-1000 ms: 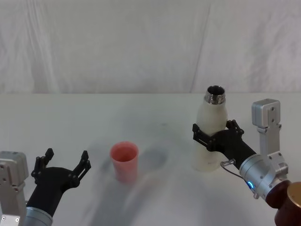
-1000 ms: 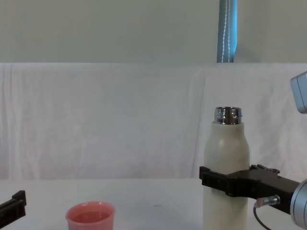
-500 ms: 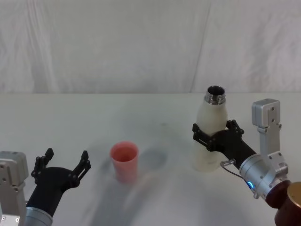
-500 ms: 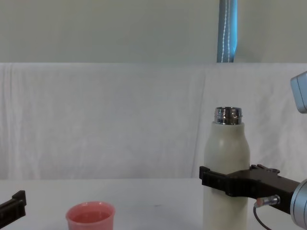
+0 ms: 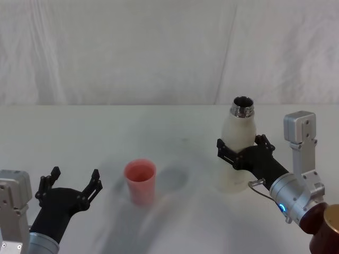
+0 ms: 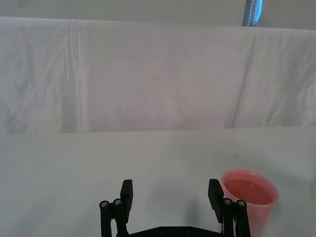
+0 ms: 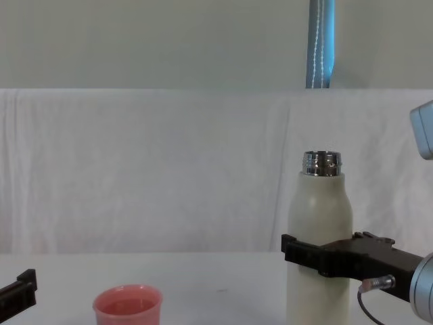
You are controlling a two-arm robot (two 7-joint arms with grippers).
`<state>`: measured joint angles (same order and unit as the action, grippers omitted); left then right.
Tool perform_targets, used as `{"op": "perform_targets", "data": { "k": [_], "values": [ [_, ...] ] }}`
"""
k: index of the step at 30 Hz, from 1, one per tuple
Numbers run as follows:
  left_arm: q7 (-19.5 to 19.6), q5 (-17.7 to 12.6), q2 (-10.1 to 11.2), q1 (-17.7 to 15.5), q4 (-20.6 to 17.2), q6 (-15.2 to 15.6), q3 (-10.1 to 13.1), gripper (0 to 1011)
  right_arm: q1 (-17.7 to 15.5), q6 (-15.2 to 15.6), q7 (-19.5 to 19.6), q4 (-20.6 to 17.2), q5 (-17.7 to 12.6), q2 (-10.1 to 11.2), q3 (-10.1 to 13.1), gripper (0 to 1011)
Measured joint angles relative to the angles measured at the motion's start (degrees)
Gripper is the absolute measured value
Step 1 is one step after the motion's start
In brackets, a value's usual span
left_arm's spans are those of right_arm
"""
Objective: Grasp the thermos with one hand and pour water into the cup lid.
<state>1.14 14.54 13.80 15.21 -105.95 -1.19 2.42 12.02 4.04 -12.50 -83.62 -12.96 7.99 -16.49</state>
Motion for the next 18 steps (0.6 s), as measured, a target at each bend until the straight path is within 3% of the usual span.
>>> {"op": "perform_targets", "data": {
  "k": [18],
  "values": [
    [0.0, 0.0, 0.0, 0.0, 0.0, 0.0, 0.0, 1001, -2.7, 1.2, -0.5, -3.1, -1.2, 1.5, 0.7, 1001]
  ]
}}
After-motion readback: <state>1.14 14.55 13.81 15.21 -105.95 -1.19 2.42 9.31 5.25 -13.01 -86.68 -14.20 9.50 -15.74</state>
